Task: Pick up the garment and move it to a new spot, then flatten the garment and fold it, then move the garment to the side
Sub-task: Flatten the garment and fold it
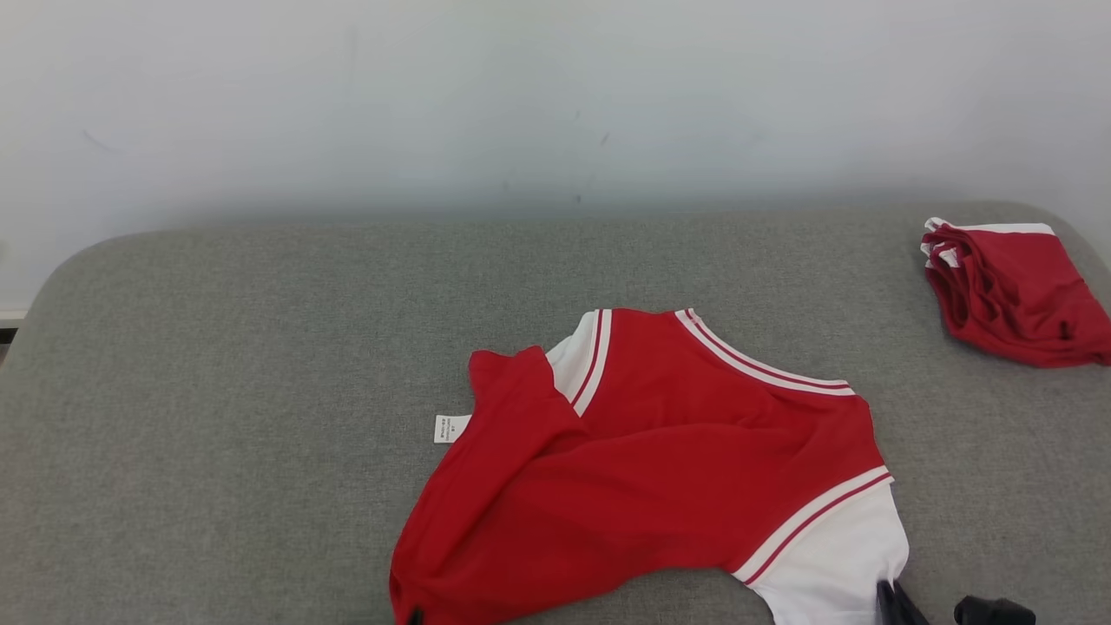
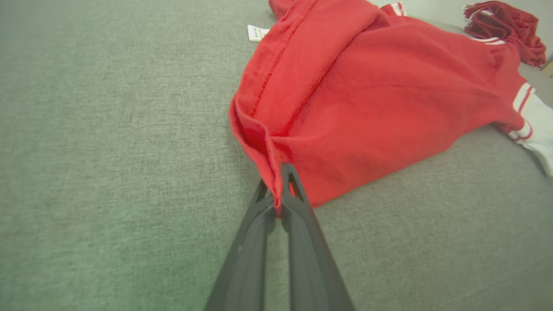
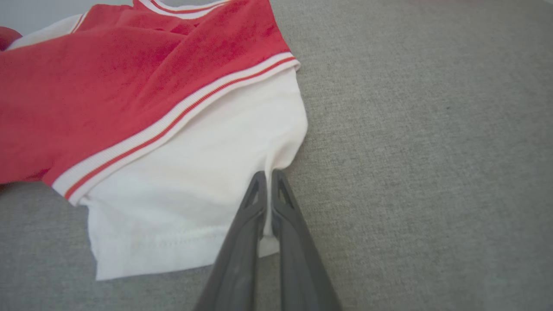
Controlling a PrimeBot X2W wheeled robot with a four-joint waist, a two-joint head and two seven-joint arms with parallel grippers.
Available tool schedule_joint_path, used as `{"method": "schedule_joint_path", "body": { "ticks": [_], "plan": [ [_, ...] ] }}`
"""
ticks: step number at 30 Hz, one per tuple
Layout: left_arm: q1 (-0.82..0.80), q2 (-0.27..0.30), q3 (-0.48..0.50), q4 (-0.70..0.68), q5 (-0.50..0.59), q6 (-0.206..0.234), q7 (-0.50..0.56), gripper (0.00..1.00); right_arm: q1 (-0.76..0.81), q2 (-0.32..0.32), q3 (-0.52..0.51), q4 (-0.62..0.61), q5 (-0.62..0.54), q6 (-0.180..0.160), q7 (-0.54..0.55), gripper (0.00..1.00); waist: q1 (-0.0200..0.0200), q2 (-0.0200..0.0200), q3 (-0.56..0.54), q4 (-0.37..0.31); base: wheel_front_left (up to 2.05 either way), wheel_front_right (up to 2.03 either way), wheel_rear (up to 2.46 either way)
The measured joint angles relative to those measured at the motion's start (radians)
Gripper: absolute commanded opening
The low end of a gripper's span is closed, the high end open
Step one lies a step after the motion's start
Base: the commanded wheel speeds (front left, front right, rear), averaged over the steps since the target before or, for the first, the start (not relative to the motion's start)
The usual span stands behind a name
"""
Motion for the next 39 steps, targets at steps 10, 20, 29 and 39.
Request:
{"method": "schedule_joint_path", "body": {
  "ticks": [10,20,29,39],
  "plan": [
    [-0.078,0.061,0.047,-0.194,-0.004,0.0,0.0,0.0,-0.086,-0.032,0.039,-0.26,0.08,0.0,0.012,0.0,0.0,0.0,0.026,-0.018,0.0,0.0,0.0],
    [-0.52,0.218,-0.075,-0.291,-0.117,0.0,0.173,0.0,-0.452,-0.031,0.048,-0.352,0.095,0.0,0.098,0.0,0.0001,0.0001,0.134,-0.033,0.0,0.0,0.0],
    [-1.11,0.323,-0.183,-0.244,-0.244,-0.001,0.28,0.0,-0.958,-0.055,0.067,-0.281,0.082,0.0,0.158,0.0,0.0004,0.0002,0.304,-0.043,0.0,0.0,0.0],
    [-1.612,0.301,-0.133,-0.014,-0.385,0.0,0.311,0.0,-1.474,-0.087,0.071,-0.092,0.096,0.0,0.213,0.0,0.0004,0.0002,0.473,-0.054,0.0,0.0,0.0]
  ]
}}
